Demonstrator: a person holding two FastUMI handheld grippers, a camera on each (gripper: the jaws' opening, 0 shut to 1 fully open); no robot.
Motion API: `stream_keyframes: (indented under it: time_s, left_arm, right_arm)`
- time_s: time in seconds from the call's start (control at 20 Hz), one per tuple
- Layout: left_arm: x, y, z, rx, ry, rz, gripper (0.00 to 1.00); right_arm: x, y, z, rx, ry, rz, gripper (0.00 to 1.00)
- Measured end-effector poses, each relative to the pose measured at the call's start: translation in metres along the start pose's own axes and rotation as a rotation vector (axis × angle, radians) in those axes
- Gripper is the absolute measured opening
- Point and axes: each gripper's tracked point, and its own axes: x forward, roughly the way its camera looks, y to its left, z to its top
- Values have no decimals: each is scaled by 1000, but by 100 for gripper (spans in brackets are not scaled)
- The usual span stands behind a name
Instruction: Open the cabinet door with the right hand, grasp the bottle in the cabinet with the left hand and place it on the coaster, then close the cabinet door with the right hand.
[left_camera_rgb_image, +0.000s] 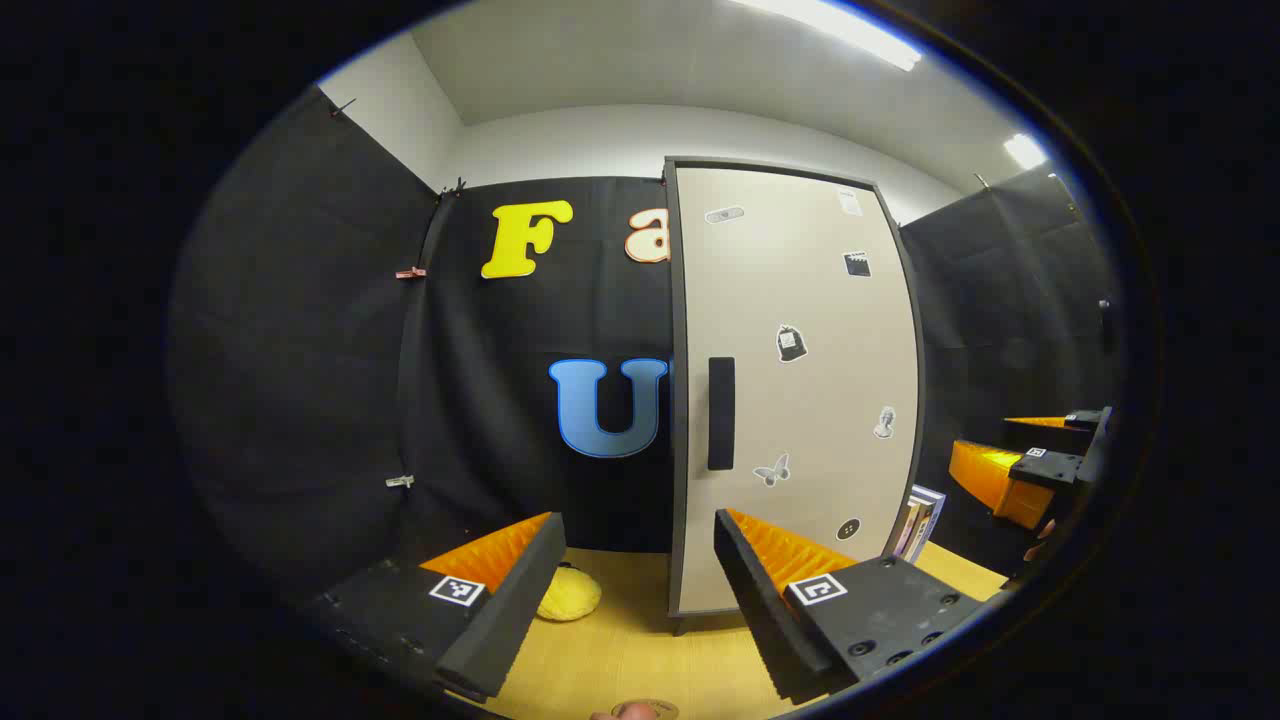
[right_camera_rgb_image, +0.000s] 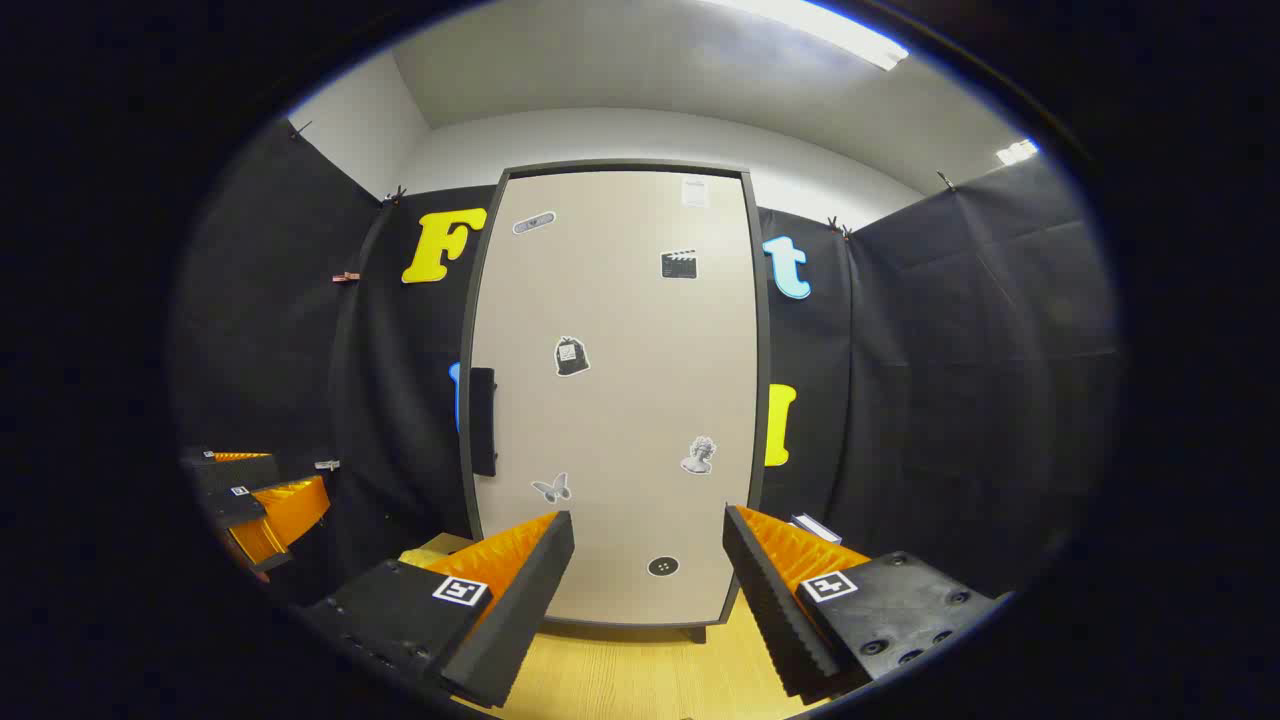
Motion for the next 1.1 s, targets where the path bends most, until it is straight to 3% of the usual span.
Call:
stream_keyframes:
  time_s: [1.1]
  left_arm:
    - [-10, 22, 1, 13, 10, 20, 95]
  right_arm:
    - [-7, 21, 8, 26, 6, 24, 97]
